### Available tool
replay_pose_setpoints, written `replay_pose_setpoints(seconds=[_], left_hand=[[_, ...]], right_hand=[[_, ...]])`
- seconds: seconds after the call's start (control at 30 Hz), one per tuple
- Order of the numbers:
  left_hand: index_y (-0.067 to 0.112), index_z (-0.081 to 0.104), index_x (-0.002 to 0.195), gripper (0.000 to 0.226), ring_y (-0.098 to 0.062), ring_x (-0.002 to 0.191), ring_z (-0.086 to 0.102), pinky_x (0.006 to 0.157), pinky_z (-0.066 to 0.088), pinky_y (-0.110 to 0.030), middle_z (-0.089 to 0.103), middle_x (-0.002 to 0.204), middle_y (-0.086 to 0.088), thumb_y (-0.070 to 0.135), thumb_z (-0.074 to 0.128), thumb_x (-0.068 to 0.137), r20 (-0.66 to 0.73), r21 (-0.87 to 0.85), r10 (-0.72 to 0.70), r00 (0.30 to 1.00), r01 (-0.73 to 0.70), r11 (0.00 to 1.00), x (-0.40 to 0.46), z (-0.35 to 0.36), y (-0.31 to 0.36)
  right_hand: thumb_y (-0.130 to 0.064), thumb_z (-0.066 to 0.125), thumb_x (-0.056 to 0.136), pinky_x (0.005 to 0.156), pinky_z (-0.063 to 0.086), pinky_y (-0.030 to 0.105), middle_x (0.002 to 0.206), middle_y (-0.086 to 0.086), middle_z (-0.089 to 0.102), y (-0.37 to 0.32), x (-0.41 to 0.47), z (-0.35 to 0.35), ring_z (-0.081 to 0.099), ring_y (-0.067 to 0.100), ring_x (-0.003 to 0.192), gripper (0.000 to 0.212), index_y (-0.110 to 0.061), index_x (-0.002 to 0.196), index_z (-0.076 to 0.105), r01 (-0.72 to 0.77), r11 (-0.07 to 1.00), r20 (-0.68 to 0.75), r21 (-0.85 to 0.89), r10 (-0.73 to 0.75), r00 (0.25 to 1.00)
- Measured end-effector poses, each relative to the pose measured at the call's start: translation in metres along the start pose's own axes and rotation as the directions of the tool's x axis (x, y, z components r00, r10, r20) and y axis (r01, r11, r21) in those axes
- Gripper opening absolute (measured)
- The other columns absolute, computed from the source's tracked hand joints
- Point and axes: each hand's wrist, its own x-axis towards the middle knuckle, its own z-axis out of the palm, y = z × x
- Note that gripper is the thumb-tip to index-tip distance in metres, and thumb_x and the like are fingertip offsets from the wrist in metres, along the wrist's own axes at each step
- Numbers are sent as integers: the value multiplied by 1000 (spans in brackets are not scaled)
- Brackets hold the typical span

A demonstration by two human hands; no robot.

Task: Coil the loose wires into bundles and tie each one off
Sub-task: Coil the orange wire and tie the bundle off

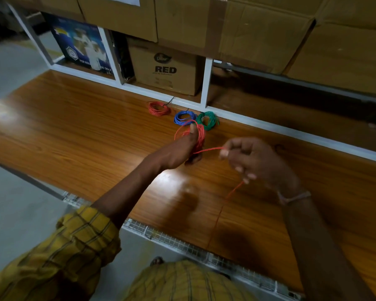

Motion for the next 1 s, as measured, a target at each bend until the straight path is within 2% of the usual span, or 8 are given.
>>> replay_pose_setpoints(seconds=[0.1,0.23,0.43,0.63,0.7,0.77,0.87,1.0], left_hand=[[-8,51,92,122,-23,54,44,62,41,-34,48,64,-20,99,-5,72,72,-82,33,997,-27,996,-9,4,0],[4,48,106,100,-21,55,37,72,42,-47,43,72,-17,79,-14,82,152,-279,67,986,-22,960,-21,4,9],[7,48,106,103,-30,56,27,66,48,-29,37,70,-17,83,-15,75,183,-514,207,961,-86,853,-18,0,27],[9,49,104,108,-26,64,46,68,35,-43,49,82,-16,87,-21,75,35,-727,246,969,-144,671,-2,-9,24],[5,50,115,114,-32,83,56,86,43,-47,55,99,-22,87,-20,78,-27,-751,239,971,-178,636,4,-14,23],[-6,44,136,125,-39,108,60,112,41,-49,57,121,-32,87,-16,79,-103,-740,161,982,-184,647,10,-18,21],[-9,24,158,130,-39,135,48,126,31,-49,39,156,-38,90,12,73,-368,-365,-77,926,-68,929,23,-22,6],[-6,67,119,128,-44,120,63,119,42,-48,68,118,-33,90,-10,80,-208,-179,-21,978,-17,984,26,-20,-5]], right_hand=[[-21,59,96,35,33,22,57,6,41,-5,8,-27,34,12,35,21,-1,94,63,64,987,-40,150,-59,997],[-17,56,102,40,31,23,61,4,37,12,34,-41,32,11,45,19,1,99,61,90,965,-192,246,-42,980],[-19,59,103,46,36,21,63,-13,58,64,76,-9,40,4,49,13,-16,92,64,33,986,-300,166,19,954],[-19,50,108,40,31,23,67,8,48,96,66,58,35,8,39,23,-3,104,66,-91,970,-186,225,134,973],[-27,49,109,41,32,26,67,10,48,94,54,75,36,12,40,30,-6,104,69,-131,976,-85,176,147,985],[-33,48,109,42,38,28,65,8,53,83,42,85,40,16,40,30,-15,105,72,-163,980,9,113,163,987],[-35,49,108,44,46,29,61,2,58,59,27,85,44,16,39,23,-24,111,70,-169,985,108,18,166,980],[-26,60,103,40,44,26,59,4,55,27,12,54,41,13,36,12,-18,105,69,-123,992,113,-37,126,985]])
